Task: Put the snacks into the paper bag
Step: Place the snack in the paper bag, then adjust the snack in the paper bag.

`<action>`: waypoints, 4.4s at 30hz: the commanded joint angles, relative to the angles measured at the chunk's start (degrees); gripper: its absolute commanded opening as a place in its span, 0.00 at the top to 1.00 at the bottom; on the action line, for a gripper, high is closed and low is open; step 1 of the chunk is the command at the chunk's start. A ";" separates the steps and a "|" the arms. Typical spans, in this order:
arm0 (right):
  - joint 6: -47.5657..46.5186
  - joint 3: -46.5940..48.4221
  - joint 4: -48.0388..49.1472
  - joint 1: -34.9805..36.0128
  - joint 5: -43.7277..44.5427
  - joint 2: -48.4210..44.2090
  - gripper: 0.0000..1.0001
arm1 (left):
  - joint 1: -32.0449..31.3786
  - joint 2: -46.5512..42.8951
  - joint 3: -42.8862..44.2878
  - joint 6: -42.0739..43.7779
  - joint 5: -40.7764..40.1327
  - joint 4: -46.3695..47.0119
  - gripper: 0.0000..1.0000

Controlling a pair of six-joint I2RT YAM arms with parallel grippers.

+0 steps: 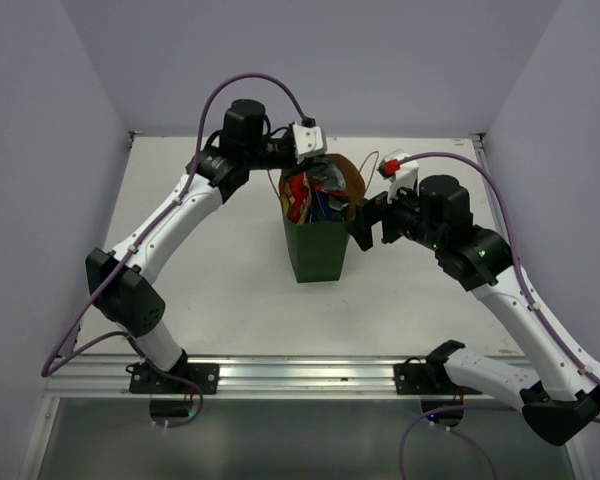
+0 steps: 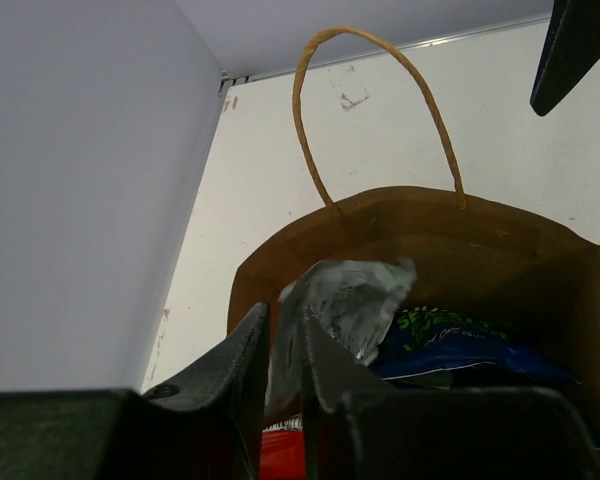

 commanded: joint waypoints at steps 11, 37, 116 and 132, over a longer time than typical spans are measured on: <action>-0.28 0.25 1.54 0.03 1.04 -0.14 0.01 | -0.35 -5.14 -2.83 -4.73 -4.06 10.62 0.39; 0.87 2.01 1.10 -0.06 2.27 0.47 0.01 | -11.86 -2.69 4.63 -38.28 -38.74 2.90 0.44; 1.04 0.78 1.19 0.03 2.27 -0.58 0.02 | -13.80 12.87 4.81 -58.97 -57.76 2.63 0.61; 0.78 0.33 1.19 -0.06 2.62 -1.11 0.01 | -13.01 15.95 8.24 -52.72 -70.07 0.26 0.68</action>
